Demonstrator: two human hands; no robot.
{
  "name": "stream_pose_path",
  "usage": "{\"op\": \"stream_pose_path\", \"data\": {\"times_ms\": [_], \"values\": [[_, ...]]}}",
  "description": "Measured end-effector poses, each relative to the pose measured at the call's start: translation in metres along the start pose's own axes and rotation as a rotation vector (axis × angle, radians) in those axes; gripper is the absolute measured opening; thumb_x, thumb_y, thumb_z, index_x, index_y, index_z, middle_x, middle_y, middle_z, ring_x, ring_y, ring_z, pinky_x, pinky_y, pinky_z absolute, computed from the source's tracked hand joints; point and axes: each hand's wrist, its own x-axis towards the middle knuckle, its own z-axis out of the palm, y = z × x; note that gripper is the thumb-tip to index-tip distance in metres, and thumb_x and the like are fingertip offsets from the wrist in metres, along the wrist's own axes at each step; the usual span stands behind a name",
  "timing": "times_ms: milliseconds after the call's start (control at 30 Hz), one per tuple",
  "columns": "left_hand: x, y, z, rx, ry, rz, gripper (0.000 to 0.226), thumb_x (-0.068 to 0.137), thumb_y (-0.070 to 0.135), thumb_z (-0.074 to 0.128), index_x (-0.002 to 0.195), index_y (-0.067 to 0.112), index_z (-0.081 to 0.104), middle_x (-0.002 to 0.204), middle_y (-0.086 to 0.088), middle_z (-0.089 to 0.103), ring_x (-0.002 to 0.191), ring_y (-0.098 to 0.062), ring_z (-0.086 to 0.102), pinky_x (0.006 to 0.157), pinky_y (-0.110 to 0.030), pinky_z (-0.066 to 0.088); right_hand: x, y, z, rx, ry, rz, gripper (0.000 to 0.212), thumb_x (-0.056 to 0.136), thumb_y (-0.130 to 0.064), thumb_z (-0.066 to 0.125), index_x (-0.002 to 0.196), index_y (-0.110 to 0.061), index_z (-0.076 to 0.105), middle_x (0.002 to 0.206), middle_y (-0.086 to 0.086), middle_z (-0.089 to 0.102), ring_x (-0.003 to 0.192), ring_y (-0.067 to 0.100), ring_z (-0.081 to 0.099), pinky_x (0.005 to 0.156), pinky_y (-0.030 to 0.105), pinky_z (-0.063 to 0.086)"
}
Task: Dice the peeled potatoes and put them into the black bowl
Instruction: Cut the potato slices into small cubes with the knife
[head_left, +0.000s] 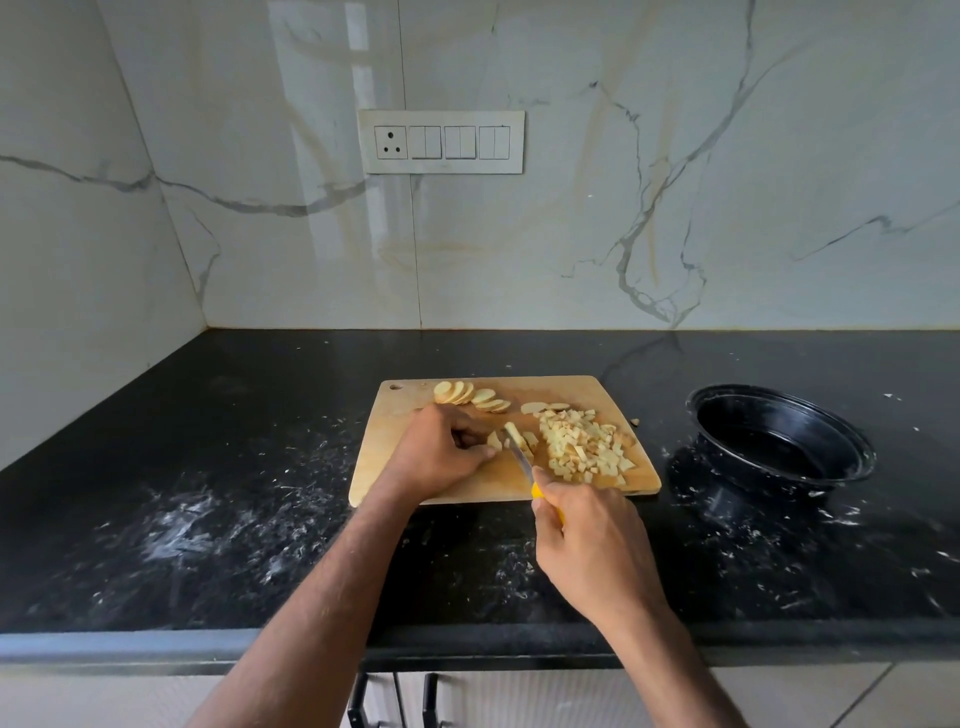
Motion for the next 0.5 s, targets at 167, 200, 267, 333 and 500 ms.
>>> {"op": "stream_pose_path", "data": {"times_ms": [167,200,267,333,500], "values": [[0.0035,-0.0015,0.0045,0.017,-0.017,-0.033,0.023,0.081,0.016,0.082,0.105,0.014,0.079,0.097,0.003,0.074,0.073,0.008,0.055,0.063,-0.002,0.042,0.004,-0.0042,0.0051,-0.034,-0.038,-0.047,0.037,0.1,-0.033,0.053,0.136,-0.028,0.061,0.078,-0.011,0.072,0.047,0.0,0.042,0.047,0.005,0.031],[0.0035,-0.0012,0.0049,0.017,-0.018,-0.035,0.023,0.082,0.016,0.082,0.105,0.013,0.079,0.098,0.003,0.075,0.073,0.008,0.055,0.062,-0.002,0.041,0.0043,-0.0039,0.0052,-0.032,-0.04,-0.042,0.037,0.1,-0.034,0.053,0.136,-0.028,0.06,0.079,-0.012,0.072,0.048,0.0,0.044,0.048,0.005,0.033],[0.0034,-0.0011,0.0055,0.02,-0.016,-0.04,0.023,0.083,0.016,0.081,0.105,0.013,0.079,0.098,0.003,0.074,0.074,0.009,0.055,0.062,-0.002,0.04,0.0042,-0.003,0.0047,-0.031,-0.043,-0.04,0.037,0.1,-0.034,0.053,0.136,-0.029,0.061,0.08,-0.012,0.072,0.051,0.001,0.048,0.05,0.006,0.037],[0.0036,-0.0014,0.006,0.024,-0.011,-0.049,0.022,0.083,0.017,0.081,0.105,0.014,0.079,0.098,0.004,0.074,0.074,0.007,0.055,0.065,-0.003,0.04,0.0038,-0.0029,0.0042,-0.039,-0.046,-0.047,0.037,0.1,-0.034,0.053,0.136,-0.029,0.06,0.083,-0.013,0.073,0.054,0.001,0.05,0.051,0.007,0.039],[0.0043,-0.0013,0.0073,0.012,-0.004,-0.056,0.014,0.082,0.016,0.082,0.095,0.012,0.081,0.094,0.003,0.074,0.081,-0.008,0.063,0.076,-0.025,0.054,0.0033,-0.0032,0.0049,-0.088,-0.059,-0.054,0.038,0.102,-0.036,0.049,0.138,-0.03,0.058,0.089,-0.012,0.074,0.059,0.005,0.051,0.051,0.009,0.035]]}}
